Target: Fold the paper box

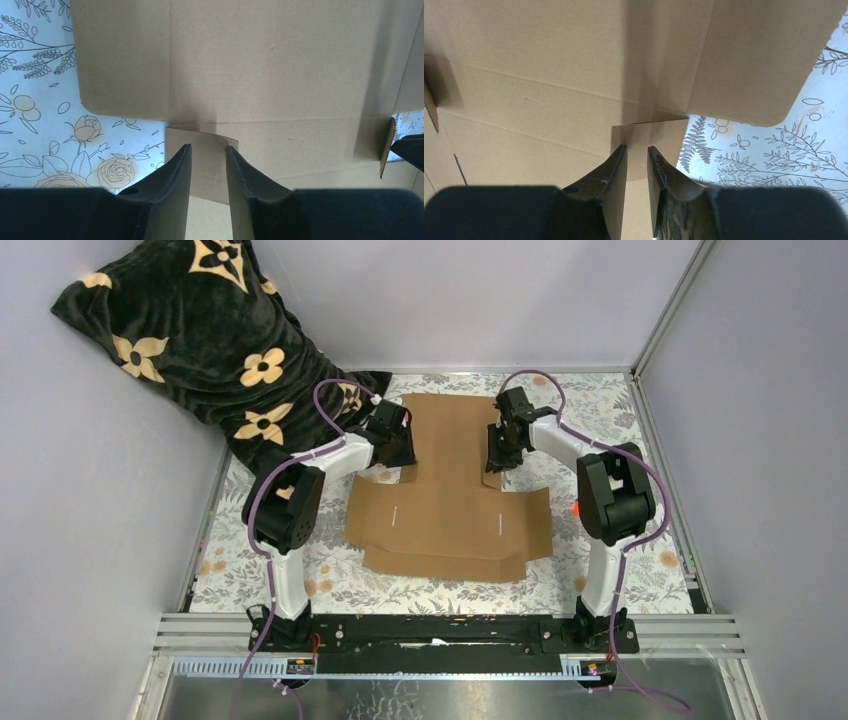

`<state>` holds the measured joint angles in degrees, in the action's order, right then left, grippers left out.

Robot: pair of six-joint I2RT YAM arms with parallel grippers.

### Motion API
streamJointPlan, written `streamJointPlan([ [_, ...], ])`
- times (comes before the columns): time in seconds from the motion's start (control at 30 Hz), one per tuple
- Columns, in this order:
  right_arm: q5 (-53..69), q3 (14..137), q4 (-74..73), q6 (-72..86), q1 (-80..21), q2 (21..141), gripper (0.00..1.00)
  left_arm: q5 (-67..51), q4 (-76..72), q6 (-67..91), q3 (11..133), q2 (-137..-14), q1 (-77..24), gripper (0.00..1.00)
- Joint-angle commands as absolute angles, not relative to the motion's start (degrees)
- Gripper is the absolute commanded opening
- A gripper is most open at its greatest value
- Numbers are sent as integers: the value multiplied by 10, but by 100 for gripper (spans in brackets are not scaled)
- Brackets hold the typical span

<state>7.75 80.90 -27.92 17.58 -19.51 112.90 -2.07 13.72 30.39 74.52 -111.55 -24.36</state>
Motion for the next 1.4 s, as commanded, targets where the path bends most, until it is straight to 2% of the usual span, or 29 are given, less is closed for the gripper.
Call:
streamJointPlan([
  [0.0, 57, 843, -297, 170, -214, 1141, 29, -6, 128, 304, 758, -1123, -256, 37],
  [0.83, -16, 843, -322, 169, -237, 1177, 29, 35, 118, 299, 735, -1160, -288, 40],
  [1.0, -22, 847, -326, 166, -239, 1180, 28, 46, 131, 294, 736, -1165, -290, 35],
  [1.13, -25, 850, -330, 166, -242, 1187, 28, 57, 142, 290, 735, -1165, -290, 27],
  [1.37, -35, 851, -337, 166, -247, 1191, 28, 68, 157, 285, 736, -1171, -291, 26],
])
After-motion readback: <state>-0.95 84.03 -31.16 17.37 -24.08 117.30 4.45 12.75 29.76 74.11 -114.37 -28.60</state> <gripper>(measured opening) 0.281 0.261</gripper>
